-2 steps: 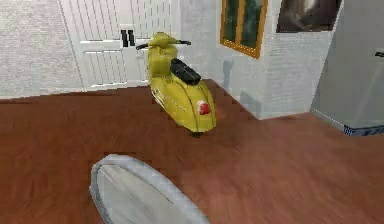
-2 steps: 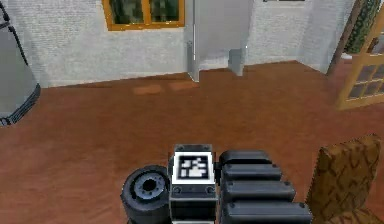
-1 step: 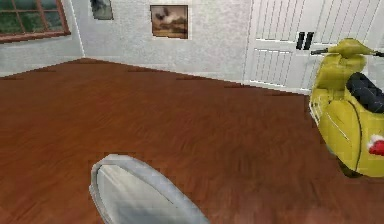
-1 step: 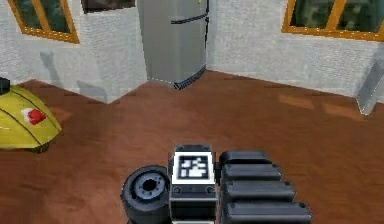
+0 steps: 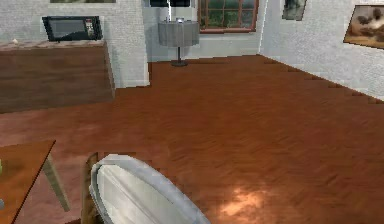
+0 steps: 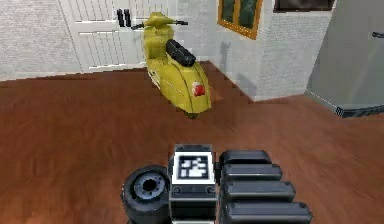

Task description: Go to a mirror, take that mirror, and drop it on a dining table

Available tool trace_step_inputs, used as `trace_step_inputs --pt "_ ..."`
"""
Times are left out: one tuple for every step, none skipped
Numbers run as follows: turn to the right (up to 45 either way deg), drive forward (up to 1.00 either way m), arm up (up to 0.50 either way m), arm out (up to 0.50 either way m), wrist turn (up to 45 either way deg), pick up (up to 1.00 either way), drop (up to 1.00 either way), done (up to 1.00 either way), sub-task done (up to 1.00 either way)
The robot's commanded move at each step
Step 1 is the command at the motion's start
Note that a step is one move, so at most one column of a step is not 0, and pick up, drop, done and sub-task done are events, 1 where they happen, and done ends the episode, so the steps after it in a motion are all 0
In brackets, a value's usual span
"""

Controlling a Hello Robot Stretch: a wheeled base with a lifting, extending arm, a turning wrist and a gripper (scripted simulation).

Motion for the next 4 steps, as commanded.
trace_step_inputs --pt "-3.0 0.0 0.0 0.0 0.0 0.0 0.0 0.0 0.0" --pt "45.0 0.0 0.0 0.0 0.0 0.0 0.0 0.0 0.0" --pt "45.0 0.0 0.0 0.0 0.0 0.0 0.0 0.0 0.0" --pt "18.0 0.0 0.0 0.0 0.0 0.0 0.0 0.0 0.0"
